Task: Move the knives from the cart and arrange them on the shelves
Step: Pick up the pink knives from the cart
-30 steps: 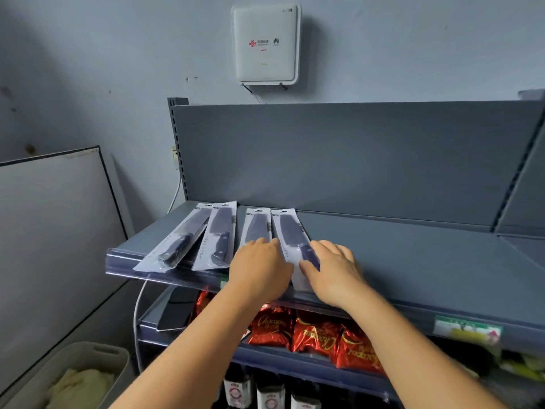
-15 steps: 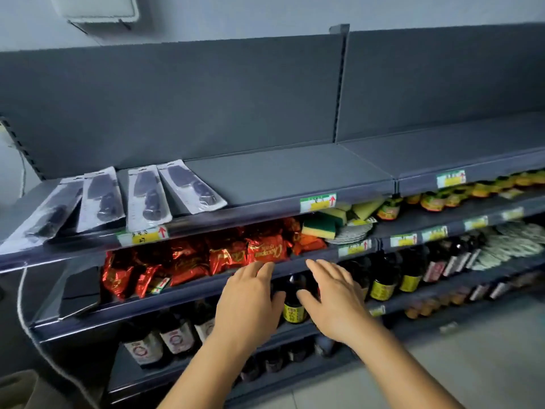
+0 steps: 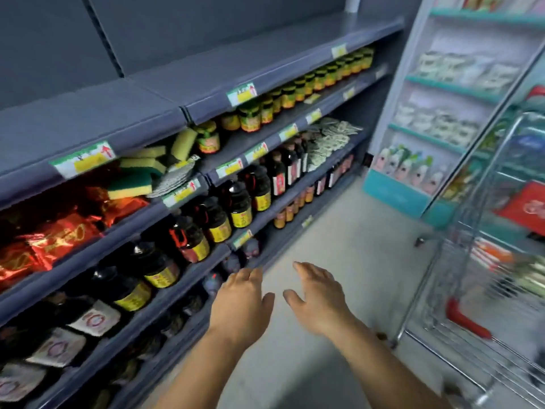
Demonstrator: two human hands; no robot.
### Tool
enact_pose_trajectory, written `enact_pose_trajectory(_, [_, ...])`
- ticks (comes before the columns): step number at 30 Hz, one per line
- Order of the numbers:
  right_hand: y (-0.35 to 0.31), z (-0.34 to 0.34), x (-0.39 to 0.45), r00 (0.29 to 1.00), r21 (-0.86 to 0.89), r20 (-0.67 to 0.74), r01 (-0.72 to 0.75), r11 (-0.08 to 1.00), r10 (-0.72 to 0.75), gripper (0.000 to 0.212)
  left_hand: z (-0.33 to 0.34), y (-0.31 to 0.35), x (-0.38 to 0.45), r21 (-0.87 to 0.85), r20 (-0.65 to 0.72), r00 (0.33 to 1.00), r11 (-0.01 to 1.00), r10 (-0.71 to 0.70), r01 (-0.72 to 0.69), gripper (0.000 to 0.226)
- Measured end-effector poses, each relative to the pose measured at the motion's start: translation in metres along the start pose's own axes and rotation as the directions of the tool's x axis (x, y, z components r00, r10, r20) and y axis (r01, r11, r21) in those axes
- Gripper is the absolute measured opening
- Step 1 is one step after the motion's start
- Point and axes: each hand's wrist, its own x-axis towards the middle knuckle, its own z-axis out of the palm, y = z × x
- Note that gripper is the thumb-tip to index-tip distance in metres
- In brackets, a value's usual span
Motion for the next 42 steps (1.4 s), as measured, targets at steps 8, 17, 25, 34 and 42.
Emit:
enact_pose_trajectory(8, [0.174, -0.037, -0.031, 0.964, 0.062, -0.015, -0.263, 0.963, 0.265, 0.062, 0.075, 0.153, 0.043, -0.009, 0.215, 0.958, 0.981, 0.191, -0.194, 0.058])
enact_pose_trajectory(17, [0.298, -0.072, -0.066, 0.826, 0.294, -0.107, -0.505, 0.811, 0.553, 0.054, 0.122, 0.292, 0.070, -0.072, 0.291, 0.853, 0.899, 0.433, -0.432, 0.056])
enact_pose_trajectory(25, [0.379, -0.094, -0.075, 0.658, 0.450, -0.142, -0.622, 0.640, 0.739, 0.050, 0.165, 0.386, 0.114, -0.136, 0.357, 0.727, 0.803, 0.587, -0.581, 0.044])
enact_pose_trajectory(34, [0.458, -0.103, -0.046, 0.486, 0.562, -0.064, -0.704, 0.434, 0.871, 0.060, 0.207, 0.453, 0.182, -0.184, 0.410, 0.645, 0.750, 0.646, -0.635, 0.045])
enact_pose_trajectory(42, [0.537, -0.096, -0.021, 0.424, 0.618, 0.055, -0.726, 0.303, 0.904, 0.066, 0.255, 0.504, 0.233, -0.162, 0.481, 0.638, 0.776, 0.602, -0.610, 0.047])
